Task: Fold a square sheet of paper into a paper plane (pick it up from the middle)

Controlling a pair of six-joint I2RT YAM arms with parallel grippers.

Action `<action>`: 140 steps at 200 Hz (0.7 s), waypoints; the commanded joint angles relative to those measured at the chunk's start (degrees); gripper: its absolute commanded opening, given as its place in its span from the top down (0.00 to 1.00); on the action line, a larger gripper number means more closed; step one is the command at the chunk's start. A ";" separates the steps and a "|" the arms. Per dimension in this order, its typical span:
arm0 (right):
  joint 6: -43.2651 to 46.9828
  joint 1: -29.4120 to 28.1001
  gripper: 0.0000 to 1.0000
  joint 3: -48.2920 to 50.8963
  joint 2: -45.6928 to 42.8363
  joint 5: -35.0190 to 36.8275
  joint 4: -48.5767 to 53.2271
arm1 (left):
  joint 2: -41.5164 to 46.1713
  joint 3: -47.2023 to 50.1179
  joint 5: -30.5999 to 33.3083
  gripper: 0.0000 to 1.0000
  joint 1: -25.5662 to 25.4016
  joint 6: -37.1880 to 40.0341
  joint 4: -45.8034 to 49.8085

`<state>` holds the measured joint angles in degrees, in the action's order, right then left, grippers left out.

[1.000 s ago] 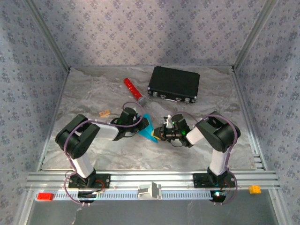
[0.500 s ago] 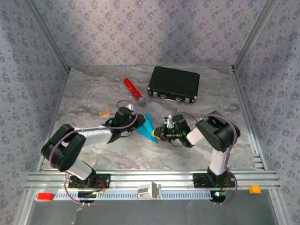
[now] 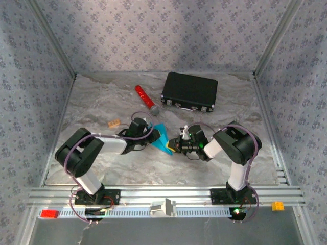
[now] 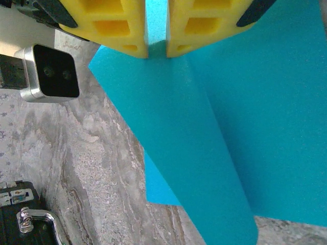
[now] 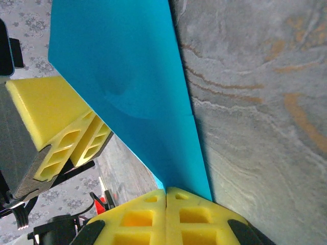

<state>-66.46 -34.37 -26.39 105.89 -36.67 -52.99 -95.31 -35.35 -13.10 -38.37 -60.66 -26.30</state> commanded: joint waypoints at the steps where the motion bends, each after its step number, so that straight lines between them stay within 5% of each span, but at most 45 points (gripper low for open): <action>1: -0.21 0.93 0.99 1.09 1.51 2.83 2.10 | -1.51 -1.89 -1.72 0.83 -0.44 0.71 -2.91; 95: -0.60 1.05 0.99 0.75 2.43 2.73 2.19 | -4.81 -4.03 -2.28 0.84 -0.63 0.46 -2.42; 140: -0.41 1.09 0.99 0.67 2.22 2.81 2.98 | -0.39 -1.91 3.05 0.85 -0.98 0.58 -0.55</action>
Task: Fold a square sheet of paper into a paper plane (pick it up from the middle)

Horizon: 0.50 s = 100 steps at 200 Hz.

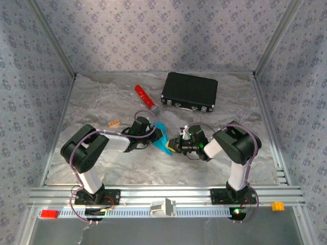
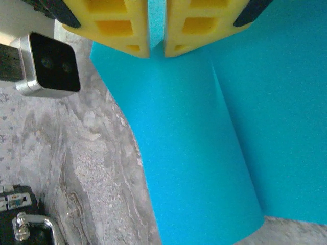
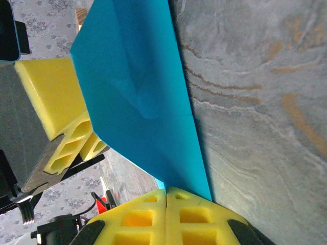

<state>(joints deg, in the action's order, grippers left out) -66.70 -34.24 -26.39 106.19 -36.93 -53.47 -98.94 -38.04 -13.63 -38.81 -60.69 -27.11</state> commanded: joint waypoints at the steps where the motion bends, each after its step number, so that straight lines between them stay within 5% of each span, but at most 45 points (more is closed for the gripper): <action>1: -0.18 0.94 0.99 0.65 1.91 3.08 3.46 | 3.36 0.82 3.64 0.85 -0.51 0.63 0.33; 100: -1.55 1.00 0.99 0.70 1.65 3.70 4.07 | 3.02 -0.34 0.85 0.85 -1.75 2.77 0.61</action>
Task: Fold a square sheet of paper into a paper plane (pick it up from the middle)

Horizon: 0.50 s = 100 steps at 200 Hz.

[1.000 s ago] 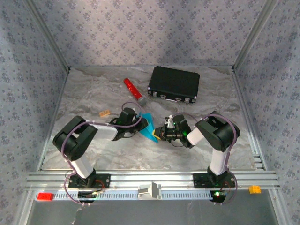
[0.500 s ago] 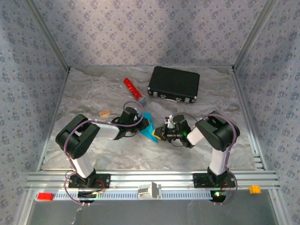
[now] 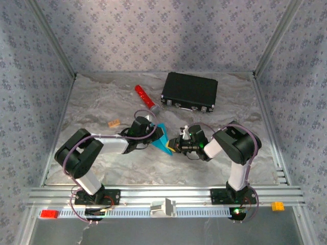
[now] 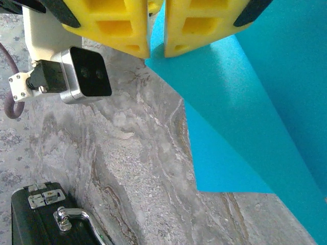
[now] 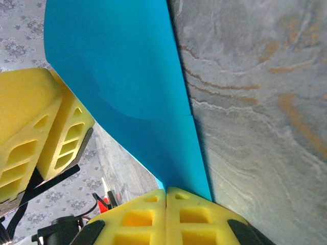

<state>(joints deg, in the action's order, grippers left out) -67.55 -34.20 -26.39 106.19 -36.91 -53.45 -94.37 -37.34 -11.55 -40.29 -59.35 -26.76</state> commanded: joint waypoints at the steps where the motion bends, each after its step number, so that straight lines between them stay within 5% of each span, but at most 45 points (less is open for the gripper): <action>1: -0.63 0.96 0.99 0.71 1.65 3.68 4.05 | -1.62 -1.10 -1.26 0.85 -0.25 1.48 0.33; 100: -0.85 0.99 0.99 0.68 1.93 3.72 4.14 | -5.73 -3.33 -1.33 0.85 -0.08 1.69 0.06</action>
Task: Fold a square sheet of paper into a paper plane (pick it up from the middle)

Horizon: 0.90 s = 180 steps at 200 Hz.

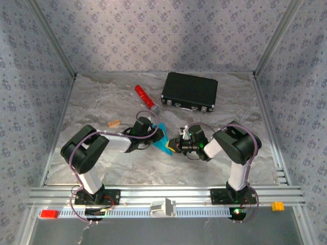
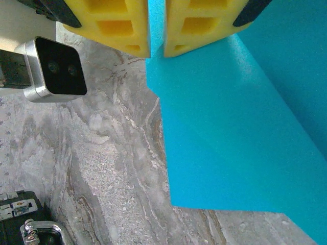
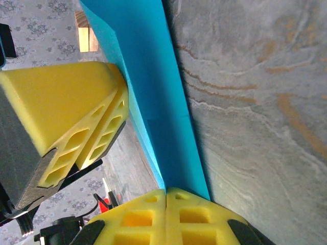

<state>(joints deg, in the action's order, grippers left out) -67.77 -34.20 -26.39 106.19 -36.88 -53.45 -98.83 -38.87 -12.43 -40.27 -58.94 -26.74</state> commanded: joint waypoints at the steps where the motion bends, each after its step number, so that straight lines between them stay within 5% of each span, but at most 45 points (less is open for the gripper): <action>1: -0.62 0.98 0.99 0.66 1.92 3.72 4.14 | -1.23 -1.81 -0.47 0.85 -0.13 1.28 0.03; 180: 0.41 0.84 0.93 0.16 0.02 3.98 6.80 | -5.68 -2.29 -2.49 0.86 0.09 1.15 0.32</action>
<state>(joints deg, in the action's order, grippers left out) -67.96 -34.20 -26.39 106.17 -36.86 -53.39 -102.89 -40.93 -13.74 -40.18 -58.26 -27.14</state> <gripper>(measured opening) 0.057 0.139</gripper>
